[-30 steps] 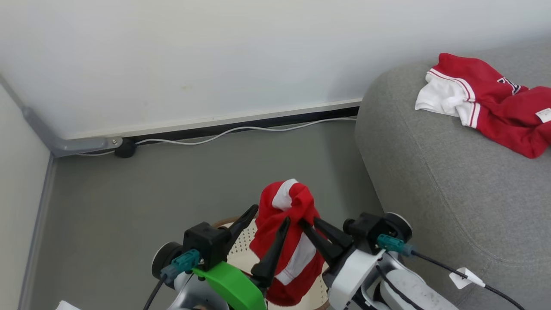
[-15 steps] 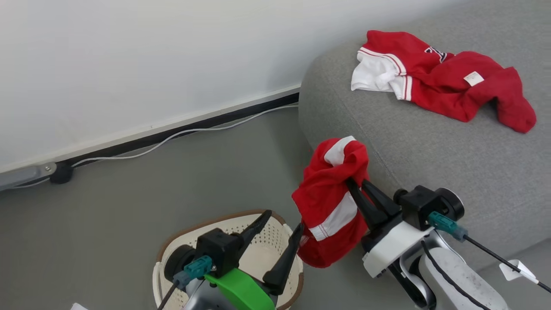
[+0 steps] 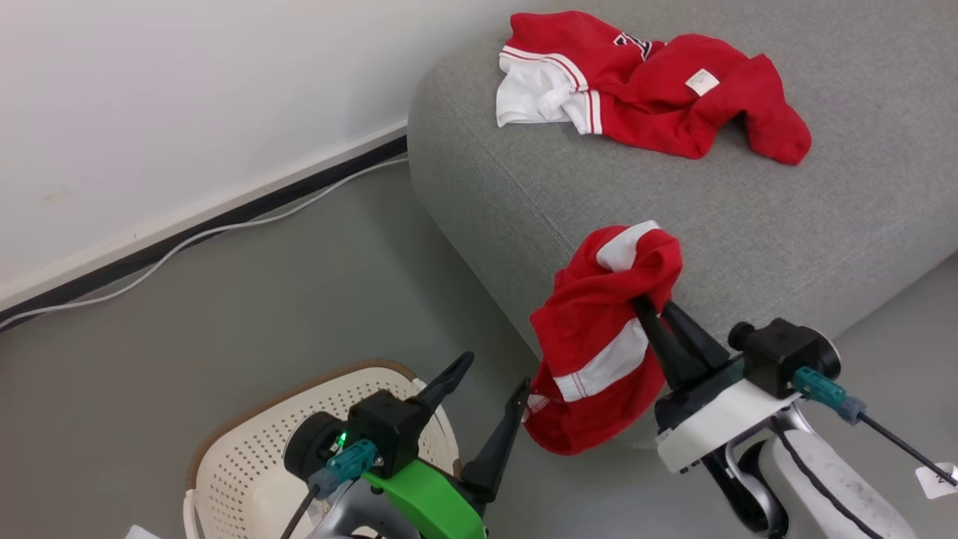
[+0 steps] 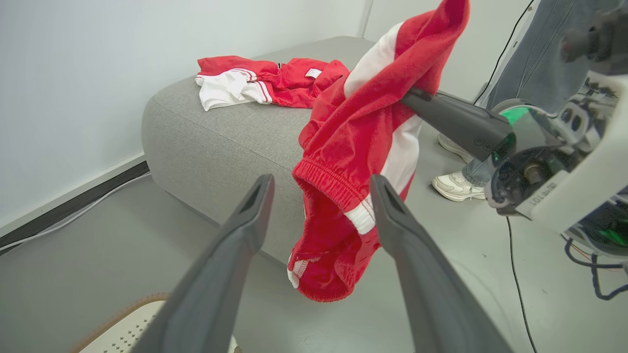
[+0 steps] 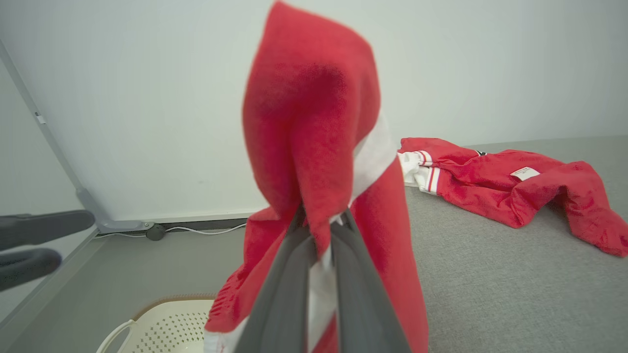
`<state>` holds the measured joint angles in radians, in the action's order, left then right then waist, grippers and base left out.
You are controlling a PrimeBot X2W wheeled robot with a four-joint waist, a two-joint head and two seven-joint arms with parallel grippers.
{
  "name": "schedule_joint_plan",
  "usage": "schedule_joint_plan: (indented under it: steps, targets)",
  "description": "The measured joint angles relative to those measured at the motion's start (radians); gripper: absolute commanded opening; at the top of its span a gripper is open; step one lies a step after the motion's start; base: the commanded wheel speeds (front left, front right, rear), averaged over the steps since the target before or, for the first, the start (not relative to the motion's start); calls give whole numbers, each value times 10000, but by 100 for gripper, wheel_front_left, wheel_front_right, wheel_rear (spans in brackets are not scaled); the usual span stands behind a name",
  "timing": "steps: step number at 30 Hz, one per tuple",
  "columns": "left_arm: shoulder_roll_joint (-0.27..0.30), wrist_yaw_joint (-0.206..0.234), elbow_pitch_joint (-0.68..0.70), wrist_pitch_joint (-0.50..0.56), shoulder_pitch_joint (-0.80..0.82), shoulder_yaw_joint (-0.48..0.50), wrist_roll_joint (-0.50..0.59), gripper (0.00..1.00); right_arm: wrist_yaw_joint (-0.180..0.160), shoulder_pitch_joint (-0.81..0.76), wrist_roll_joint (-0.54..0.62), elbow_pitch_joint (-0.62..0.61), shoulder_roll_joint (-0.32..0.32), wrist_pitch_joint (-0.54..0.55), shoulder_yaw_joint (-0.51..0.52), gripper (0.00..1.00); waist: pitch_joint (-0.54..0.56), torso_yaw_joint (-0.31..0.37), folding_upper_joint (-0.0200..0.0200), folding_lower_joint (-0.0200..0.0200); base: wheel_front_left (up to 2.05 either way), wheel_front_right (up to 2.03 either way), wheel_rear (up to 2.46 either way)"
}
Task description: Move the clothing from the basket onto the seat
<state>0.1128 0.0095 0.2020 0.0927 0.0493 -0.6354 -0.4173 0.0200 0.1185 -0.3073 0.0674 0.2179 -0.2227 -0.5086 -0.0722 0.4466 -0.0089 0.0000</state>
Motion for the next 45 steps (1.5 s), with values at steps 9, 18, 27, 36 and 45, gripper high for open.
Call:
schedule_joint_plan:
  steps: [9, 18, 27, 36, 45]
  targets:
    - [88, 6, 249, 627, 407, -345, 249, 100, -230, 923, -495, -234, 428, -153, 1808, 0, -1106, 354, 0, 0, 0, 0, 0]
    - [395, 46, 736, 1455, 796, -554, 665, 100, -360, 3677, -1501, 525, 1528, -155, 4253, 0, -2362, -200, 0, 1, 0, 0, 0]
    - [729, -19, 1425, 2098, 1477, -667, 974, 100, -673, 6061, -3273, 1783, 2050, -77, 6573, 0, -3604, -932, 0, 1, 0, 0, 0]
    - [997, -10, 1682, 2334, 1745, -320, 1212, 100, -765, 7381, -3611, 3172, 2920, -38, 7271, 0, -4737, -1738, 0, 1, 0, 0, 0]
    - [1195, 29, 1965, 2472, 1737, -96, 1210, 100, -736, 8436, -3325, 4006, 3177, -42, 6834, 0, -5522, -2242, 0, 2, 0, 0, 0]
